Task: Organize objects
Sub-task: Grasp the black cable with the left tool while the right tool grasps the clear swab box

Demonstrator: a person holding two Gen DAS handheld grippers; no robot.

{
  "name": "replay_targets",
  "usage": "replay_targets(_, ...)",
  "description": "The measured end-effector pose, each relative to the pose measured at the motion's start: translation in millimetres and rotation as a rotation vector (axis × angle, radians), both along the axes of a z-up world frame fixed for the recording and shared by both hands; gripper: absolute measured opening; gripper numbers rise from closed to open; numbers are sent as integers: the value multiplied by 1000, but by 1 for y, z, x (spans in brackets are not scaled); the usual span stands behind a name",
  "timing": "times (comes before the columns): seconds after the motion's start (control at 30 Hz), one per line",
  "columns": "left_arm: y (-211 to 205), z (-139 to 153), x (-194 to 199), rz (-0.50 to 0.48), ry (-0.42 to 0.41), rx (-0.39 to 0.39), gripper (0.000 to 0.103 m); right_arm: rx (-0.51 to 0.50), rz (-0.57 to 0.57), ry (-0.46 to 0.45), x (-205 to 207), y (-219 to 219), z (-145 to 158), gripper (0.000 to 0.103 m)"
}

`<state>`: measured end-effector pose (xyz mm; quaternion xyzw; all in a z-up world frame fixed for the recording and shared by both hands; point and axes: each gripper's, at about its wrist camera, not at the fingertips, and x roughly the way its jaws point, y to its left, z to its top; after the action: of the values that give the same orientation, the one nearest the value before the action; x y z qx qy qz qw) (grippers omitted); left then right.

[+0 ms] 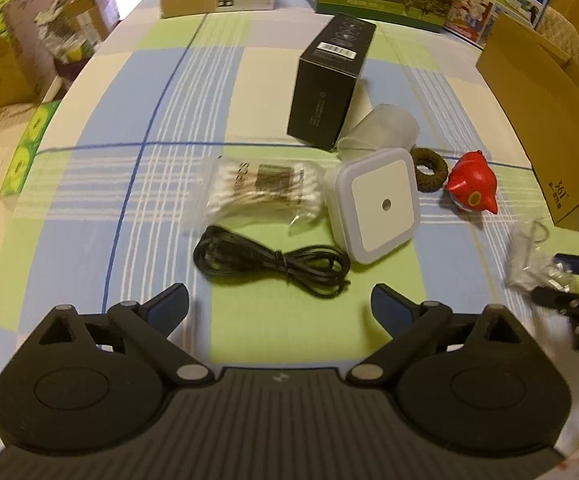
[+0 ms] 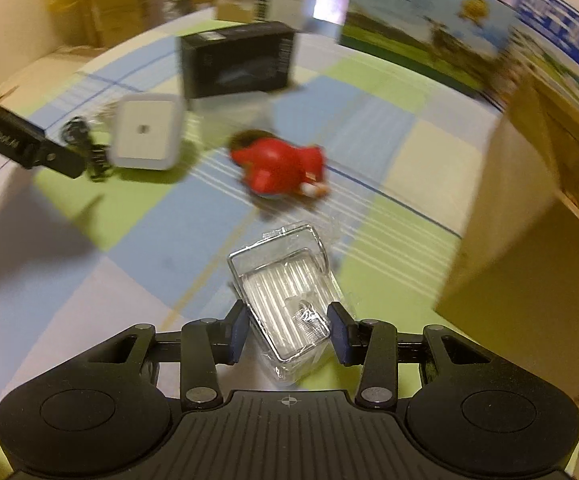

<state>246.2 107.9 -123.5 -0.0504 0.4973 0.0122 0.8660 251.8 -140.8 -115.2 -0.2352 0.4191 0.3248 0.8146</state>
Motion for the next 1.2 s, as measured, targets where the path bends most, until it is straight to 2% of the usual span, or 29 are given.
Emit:
replay_targets(0.23,1,-13,20,-74,4,52,98,8,-87,9,6,-19,4,40)
replay_targets(0.5,8,-23,27,-103,-1,47,96,6,-99,9,6,-18,2,40)
replay_targets(0.93,6,-18,11,-50,25,33,95,12,-94,26,6,-18,3,40)
replay_targets(1.2,-9,-7,-12,-49,43,-9,95,47,-77,53,0,-21,10,39)
